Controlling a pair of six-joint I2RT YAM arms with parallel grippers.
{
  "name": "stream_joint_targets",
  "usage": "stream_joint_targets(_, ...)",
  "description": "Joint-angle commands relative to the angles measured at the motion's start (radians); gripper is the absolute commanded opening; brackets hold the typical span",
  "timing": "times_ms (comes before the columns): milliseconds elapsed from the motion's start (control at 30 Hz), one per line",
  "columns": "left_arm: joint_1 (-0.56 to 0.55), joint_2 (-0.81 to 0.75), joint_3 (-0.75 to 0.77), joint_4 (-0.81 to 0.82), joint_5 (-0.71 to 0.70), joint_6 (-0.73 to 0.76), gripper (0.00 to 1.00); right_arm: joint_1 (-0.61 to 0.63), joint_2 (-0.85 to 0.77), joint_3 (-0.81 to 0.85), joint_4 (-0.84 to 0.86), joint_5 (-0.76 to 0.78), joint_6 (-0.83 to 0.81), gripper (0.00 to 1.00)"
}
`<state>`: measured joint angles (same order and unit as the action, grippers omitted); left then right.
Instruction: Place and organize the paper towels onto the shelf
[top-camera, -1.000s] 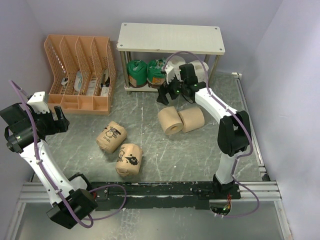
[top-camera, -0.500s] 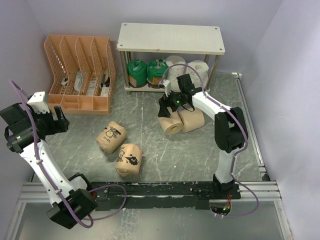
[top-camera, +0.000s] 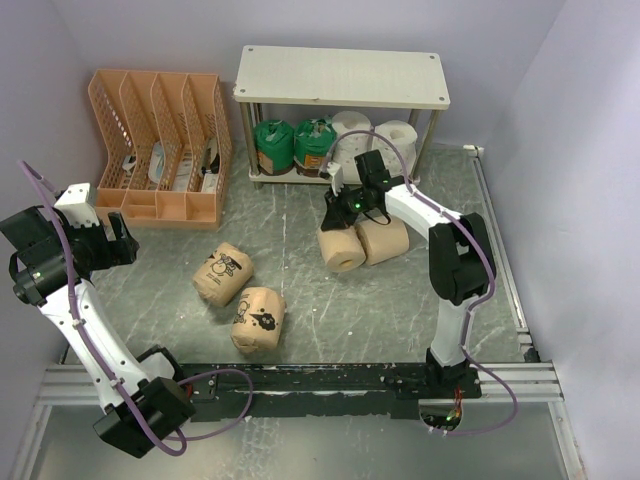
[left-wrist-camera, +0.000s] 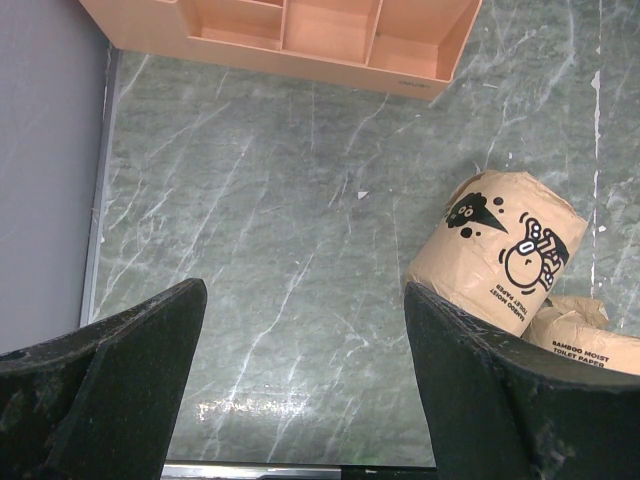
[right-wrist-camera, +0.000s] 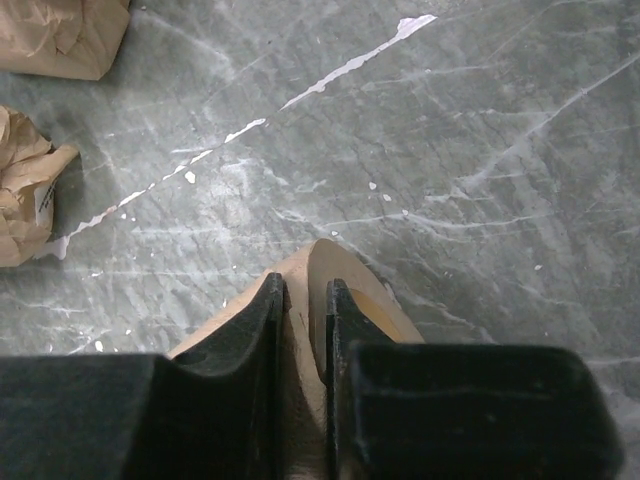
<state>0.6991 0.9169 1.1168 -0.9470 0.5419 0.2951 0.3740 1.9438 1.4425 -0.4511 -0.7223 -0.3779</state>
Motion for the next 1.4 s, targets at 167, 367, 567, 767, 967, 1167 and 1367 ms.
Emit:
stream_joint_targets(167, 0.011, 0.003, -0.008, 0.016, 0.004, 0.001, 0.91, -0.004, -0.222, -0.034, 0.072, 0.076, 0.13, 0.0)
stream_joint_targets(367, 0.01, 0.007, -0.008, 0.016, 0.004, 0.001, 0.92, 0.005, -0.461, -0.054, 0.212, 0.297, 0.235, 0.0)
stream_joint_targets(567, 0.011, 0.011, -0.008, 0.016, 0.004, 0.001, 0.92, 0.045, -0.586, 0.059, 0.26, 0.512, 0.184, 0.0)
stream_joint_targets(767, 0.01, 0.01, -0.008, 0.016, 0.002, 0.0, 0.91, 0.074, -0.614, 0.103, 0.49, 0.77, 0.018, 0.0)
stream_joint_targets(967, 0.011, 0.003, -0.008, 0.019, -0.007, -0.002, 0.91, 0.074, -0.506, 0.139, 0.741, 0.886, -0.179, 0.0)
stream_joint_targets(1167, 0.01, -0.003, -0.009, 0.023, -0.024, -0.012, 0.91, 0.068, -0.38, 0.174, 0.941, 0.878, -0.338, 0.0)
stream_joint_targets(1367, 0.011, -0.011, -0.01, 0.024, -0.031, -0.019, 0.91, 0.01, -0.23, 0.24, 1.084, 0.866, -0.401, 0.0)
